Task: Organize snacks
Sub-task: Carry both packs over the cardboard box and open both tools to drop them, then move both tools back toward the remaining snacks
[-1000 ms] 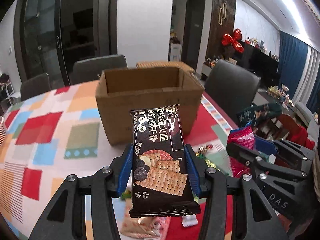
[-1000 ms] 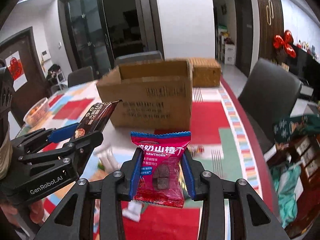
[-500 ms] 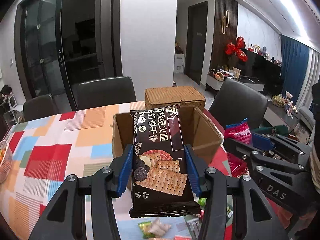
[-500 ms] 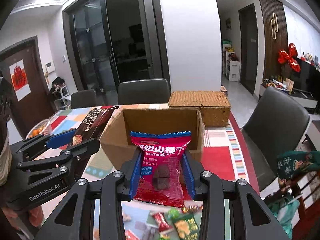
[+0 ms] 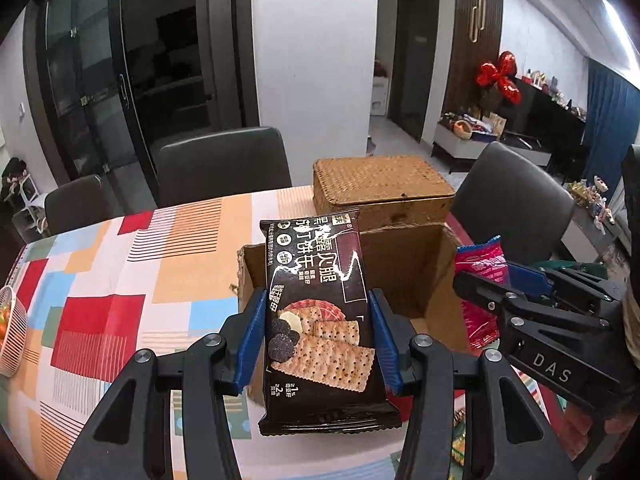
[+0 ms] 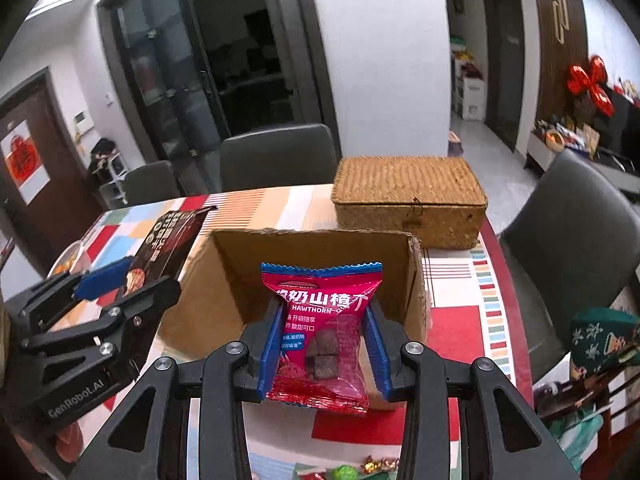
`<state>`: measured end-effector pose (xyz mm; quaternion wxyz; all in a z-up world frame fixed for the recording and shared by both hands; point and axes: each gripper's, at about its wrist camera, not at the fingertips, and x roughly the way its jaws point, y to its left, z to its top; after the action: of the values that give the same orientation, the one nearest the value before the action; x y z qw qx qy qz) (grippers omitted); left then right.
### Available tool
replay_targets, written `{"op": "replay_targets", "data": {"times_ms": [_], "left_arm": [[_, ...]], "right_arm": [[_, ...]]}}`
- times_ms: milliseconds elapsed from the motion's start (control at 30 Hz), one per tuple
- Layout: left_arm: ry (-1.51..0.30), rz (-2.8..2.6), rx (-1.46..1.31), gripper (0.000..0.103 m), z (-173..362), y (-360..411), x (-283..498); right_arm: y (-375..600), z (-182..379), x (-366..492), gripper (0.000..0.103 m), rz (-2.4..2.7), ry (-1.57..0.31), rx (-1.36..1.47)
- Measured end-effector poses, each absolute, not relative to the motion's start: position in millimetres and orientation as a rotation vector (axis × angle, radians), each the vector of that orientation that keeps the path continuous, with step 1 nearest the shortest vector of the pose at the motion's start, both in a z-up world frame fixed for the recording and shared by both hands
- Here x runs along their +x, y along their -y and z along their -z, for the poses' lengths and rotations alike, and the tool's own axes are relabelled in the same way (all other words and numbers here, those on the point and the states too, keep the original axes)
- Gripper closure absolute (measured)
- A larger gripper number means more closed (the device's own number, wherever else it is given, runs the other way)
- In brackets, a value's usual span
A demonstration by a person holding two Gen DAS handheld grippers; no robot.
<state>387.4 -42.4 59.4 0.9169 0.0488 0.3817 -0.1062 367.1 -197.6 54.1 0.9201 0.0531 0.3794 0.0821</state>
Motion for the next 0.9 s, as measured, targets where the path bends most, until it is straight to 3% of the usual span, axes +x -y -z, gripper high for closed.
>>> {"op": "replay_targets", "data": {"times_ms": [133,233,400,467,900], "left_arm": [[-0.781,0.165,0.113,0.047,-58,45,404],[-0.751,0.138,0.130,0.043,-59,42,396],[-0.712,0.118,0.128,0.030,-62,31,363],[-0.703,0.120,0.134,0.028,-61,27,343],[-0.663,0.166,0.118,0.020,-50,10,223]], "right_arm": [[204,-49,387,0.062,-0.137,-0.808,0.137],[206,-45,394,0.050,-0.111,-0.818,0.121],[206,-46,372,0.043,-0.077,-0.786,0.073],[202,-46,355,0.035,-0.084,-0.762,0.038],[173,-40,229,0.033,-0.201,-0.650,-0.038]]}}
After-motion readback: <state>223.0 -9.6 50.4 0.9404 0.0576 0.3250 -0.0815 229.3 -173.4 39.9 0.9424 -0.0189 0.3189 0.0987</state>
